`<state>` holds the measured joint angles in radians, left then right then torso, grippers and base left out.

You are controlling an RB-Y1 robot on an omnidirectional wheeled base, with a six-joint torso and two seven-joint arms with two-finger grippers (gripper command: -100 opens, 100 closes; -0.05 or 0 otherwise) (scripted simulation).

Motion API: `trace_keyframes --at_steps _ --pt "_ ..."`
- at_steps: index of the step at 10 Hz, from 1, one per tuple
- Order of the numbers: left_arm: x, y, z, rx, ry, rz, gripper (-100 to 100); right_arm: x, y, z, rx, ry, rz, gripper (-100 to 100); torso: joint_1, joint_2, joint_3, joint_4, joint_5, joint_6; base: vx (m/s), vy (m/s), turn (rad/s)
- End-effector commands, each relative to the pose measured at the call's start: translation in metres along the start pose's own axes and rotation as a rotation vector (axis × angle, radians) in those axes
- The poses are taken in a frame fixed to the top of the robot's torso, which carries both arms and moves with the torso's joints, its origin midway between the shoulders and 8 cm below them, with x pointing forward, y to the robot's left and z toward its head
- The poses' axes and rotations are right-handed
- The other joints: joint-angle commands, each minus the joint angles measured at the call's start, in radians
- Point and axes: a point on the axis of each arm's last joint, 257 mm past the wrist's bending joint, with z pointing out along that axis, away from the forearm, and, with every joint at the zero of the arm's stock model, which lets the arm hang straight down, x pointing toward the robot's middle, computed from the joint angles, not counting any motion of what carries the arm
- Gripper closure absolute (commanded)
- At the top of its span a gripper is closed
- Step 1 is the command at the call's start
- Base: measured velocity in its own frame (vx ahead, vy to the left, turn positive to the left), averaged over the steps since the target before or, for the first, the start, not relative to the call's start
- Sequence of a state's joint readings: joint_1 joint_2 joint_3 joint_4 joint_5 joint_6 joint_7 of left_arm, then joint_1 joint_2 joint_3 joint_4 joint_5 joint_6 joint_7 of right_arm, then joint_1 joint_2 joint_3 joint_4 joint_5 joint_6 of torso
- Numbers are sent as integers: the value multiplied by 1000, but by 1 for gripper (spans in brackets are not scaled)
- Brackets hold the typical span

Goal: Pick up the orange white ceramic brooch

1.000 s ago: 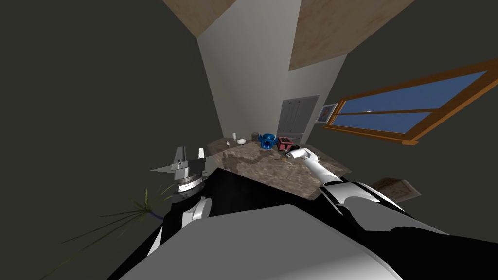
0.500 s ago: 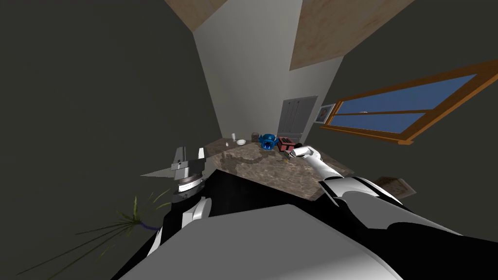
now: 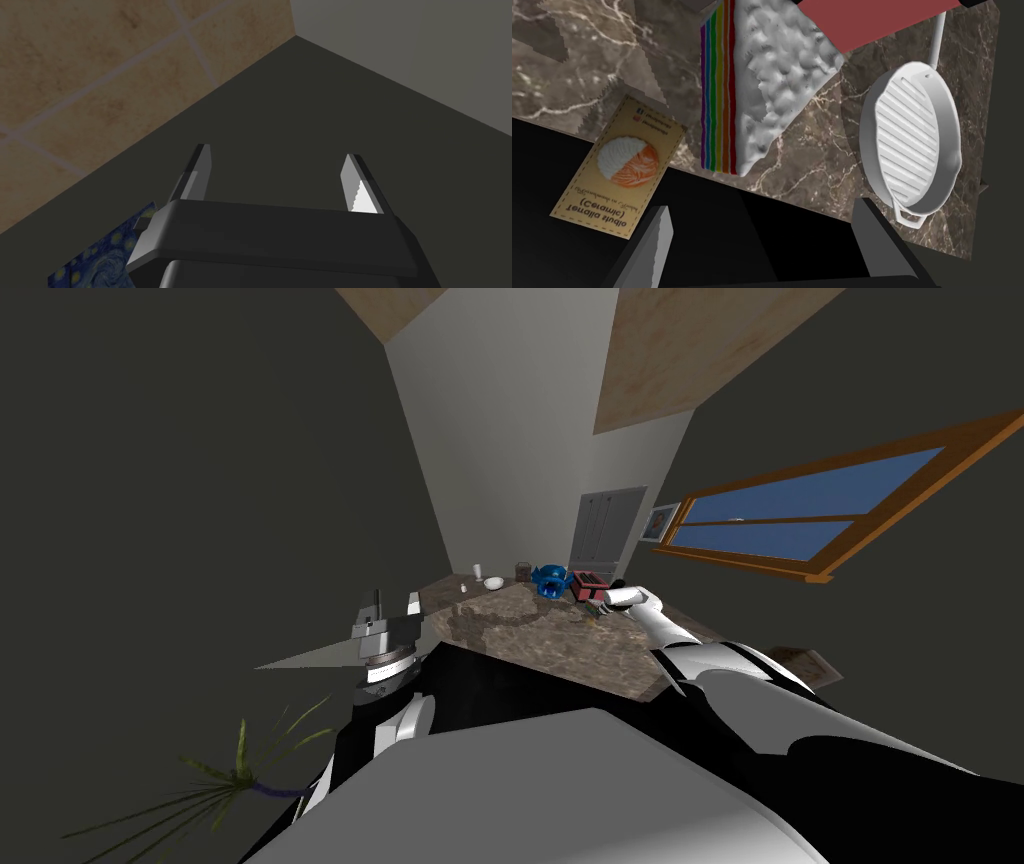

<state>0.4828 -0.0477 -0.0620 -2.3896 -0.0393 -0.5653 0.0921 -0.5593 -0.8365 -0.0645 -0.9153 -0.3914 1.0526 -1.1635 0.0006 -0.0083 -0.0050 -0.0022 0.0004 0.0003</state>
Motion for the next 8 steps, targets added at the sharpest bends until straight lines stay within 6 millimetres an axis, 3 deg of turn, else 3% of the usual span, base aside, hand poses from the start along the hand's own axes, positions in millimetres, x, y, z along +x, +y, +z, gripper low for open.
trace_keyframes --at_steps 1,8 --pt "0 0 0 0 0 0 0 -19 -3 4 30 -61 44 -100 0 0 0 0 0 0 80 27 -41" --pt "0 0 0 0 0 0 0 -76 -36 2 198 -290 294 -100 -2 1 0 0 0 -1 92 23 -56"
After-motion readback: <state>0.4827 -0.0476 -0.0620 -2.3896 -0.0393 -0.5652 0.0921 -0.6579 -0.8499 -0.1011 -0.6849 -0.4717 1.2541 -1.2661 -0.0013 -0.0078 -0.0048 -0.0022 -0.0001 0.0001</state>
